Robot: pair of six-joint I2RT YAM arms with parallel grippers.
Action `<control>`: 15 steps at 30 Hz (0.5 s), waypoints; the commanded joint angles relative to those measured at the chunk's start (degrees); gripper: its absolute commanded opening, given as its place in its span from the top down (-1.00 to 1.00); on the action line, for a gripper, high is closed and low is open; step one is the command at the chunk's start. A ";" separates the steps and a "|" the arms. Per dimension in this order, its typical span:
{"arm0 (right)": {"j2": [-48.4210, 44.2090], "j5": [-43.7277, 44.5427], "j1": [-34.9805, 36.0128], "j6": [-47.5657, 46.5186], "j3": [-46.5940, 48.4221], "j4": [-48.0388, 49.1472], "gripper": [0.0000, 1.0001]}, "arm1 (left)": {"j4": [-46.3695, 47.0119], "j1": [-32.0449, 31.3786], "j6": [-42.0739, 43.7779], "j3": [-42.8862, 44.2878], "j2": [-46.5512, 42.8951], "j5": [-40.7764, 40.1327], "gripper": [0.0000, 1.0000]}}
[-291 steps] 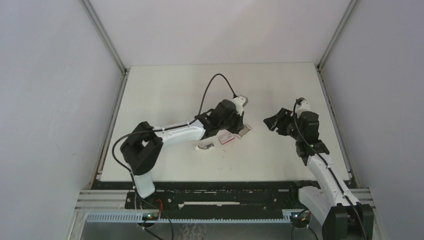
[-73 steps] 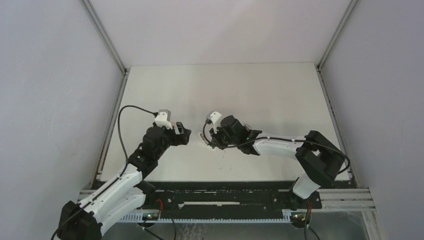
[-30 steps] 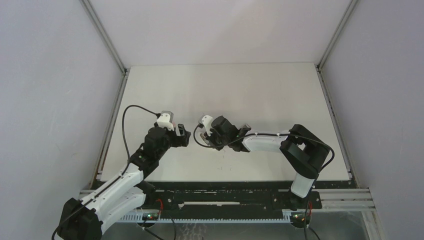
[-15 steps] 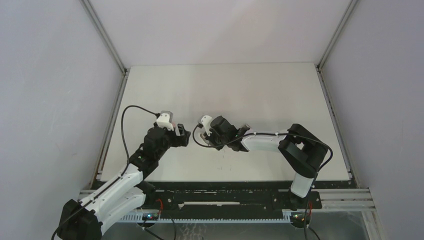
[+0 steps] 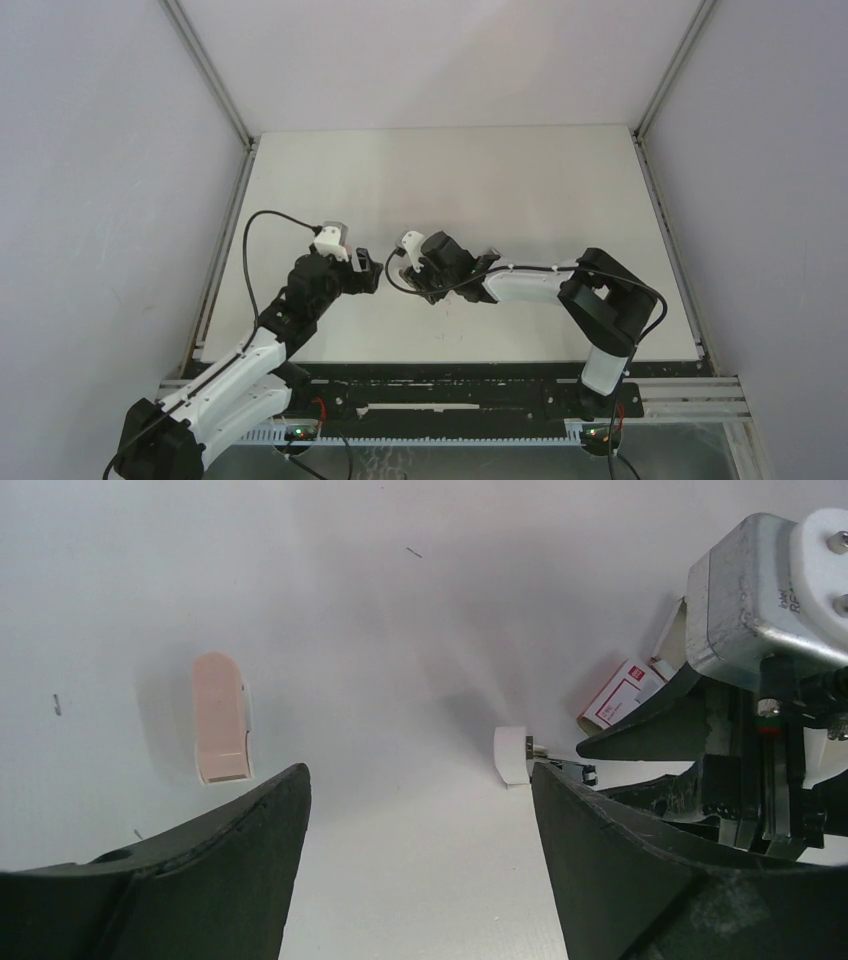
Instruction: Load the staples into the stapler
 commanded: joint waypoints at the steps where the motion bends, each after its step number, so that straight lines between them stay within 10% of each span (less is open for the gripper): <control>1: -4.70 -2.32 0.31 1.78 1.96 1.30 0.23 | 4.32 0.28 1.36 -0.95 -0.01 3.49 -0.66; 15: -22.63 -7.79 -9.38 19.46 -11.77 3.77 0.11 | 14.05 -4.32 -4.50 2.40 14.75 14.76 -0.61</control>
